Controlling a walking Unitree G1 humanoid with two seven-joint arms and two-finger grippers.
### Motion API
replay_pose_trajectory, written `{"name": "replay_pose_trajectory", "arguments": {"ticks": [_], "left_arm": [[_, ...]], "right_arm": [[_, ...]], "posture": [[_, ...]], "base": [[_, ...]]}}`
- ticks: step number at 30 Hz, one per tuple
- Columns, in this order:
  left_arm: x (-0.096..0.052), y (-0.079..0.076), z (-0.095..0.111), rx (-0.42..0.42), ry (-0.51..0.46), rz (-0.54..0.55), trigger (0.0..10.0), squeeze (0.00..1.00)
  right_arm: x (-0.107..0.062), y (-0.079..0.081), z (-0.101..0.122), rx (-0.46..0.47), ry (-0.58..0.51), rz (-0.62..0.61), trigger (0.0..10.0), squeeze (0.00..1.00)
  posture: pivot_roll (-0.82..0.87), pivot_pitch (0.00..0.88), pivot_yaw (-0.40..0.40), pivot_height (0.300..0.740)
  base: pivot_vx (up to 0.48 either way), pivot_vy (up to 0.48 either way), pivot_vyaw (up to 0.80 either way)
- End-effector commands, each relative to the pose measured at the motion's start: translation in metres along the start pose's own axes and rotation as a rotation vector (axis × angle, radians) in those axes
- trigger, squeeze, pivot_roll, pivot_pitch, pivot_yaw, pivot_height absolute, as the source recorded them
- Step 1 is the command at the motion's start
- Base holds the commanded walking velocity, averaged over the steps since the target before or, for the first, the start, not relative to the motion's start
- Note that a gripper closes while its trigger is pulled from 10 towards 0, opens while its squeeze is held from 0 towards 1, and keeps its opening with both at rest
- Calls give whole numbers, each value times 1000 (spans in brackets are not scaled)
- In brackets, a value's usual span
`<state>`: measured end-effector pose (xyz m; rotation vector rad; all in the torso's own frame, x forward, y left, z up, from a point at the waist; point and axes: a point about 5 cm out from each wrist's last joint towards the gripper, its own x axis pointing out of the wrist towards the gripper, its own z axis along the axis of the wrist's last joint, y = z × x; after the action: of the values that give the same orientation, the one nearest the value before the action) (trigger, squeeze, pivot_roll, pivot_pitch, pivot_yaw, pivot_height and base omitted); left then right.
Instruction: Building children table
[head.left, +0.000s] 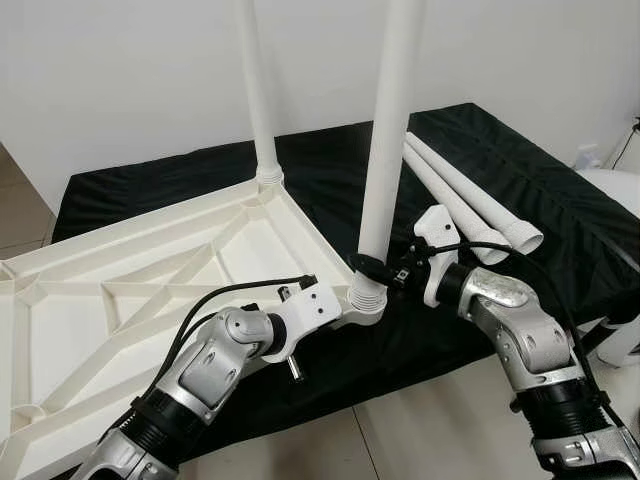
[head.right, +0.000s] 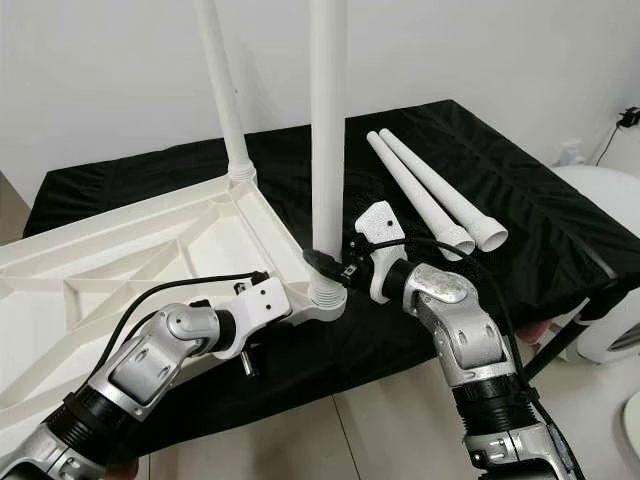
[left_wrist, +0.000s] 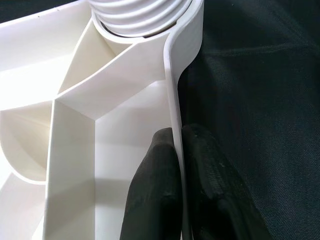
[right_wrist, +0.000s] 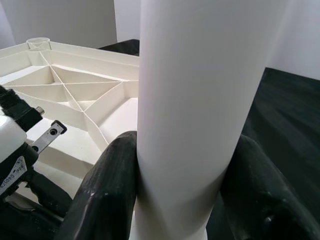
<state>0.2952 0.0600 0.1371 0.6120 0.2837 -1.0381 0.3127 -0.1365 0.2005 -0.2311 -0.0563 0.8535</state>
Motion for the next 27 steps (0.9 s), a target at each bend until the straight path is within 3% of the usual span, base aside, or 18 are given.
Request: {"name": "replay_pose_trajectory", "arguments": {"ticks": [1, 27], "left_arm": [[-6, 12, 15, 63, -71, 89, 10000, 0], [-7, 7, 15, 51, -81, 98, 10000, 0]], "right_arm": [[0, 5, -16, 32, 68, -1, 10000, 0], [4, 13, -29, 26, 100, 92, 10000, 0]], "posture": [[-122, 70, 46, 740], [-111, 60, 17, 740]], "base": [[0, 0, 0], [0, 0, 0]]}}
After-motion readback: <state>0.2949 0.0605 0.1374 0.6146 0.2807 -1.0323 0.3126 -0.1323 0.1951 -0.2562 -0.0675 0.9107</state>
